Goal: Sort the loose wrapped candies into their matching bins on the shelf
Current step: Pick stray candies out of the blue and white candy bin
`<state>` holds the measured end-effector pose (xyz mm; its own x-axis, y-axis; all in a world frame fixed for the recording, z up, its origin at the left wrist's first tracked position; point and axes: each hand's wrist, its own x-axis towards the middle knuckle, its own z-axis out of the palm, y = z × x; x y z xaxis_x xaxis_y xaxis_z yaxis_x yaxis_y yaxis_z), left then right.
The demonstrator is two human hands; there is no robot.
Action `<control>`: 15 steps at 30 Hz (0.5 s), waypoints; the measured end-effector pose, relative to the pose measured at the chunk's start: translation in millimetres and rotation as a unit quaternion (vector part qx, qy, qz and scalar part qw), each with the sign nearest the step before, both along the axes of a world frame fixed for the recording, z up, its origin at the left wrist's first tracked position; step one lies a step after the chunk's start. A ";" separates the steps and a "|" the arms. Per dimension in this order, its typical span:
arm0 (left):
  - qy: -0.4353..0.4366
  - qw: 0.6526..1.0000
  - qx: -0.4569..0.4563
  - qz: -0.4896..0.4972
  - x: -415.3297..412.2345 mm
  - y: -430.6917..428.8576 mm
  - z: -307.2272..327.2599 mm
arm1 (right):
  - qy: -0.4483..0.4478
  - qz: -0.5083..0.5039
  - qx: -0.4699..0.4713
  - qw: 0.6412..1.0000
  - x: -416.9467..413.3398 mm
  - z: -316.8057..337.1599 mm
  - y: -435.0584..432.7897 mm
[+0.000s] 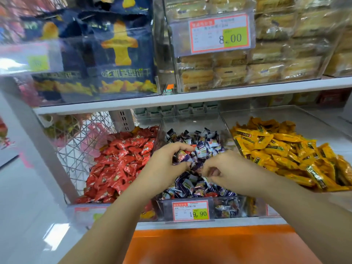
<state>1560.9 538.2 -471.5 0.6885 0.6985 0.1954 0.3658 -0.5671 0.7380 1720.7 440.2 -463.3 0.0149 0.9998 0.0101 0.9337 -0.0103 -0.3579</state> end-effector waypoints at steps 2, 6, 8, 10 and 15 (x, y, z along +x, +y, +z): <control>-0.002 1.000 0.014 0.000 -3.6 -3.6 -1.9 | -0.015 0.006 -0.066 0.998 -2.5 -2.7 8.4; -0.028 1.000 0.009 -0.001 -7.7 -0.6 -2.8 | -0.077 0.024 -0.168 0.983 -5.5 -12.5 20.9; -0.040 0.999 0.005 -0.002 -9.9 2.4 -2.4 | -0.087 0.023 -0.191 0.977 -6.1 -17.7 26.0; -0.054 0.998 0.008 -0.006 -12.4 3.8 -2.3 | -0.078 0.006 -0.200 0.977 -5.7 -21.8 31.4; -0.052 0.995 0.084 0.017 -22.4 4.1 -1.7 | -0.051 -0.039 -0.153 0.986 -6.2 -14.2 32.7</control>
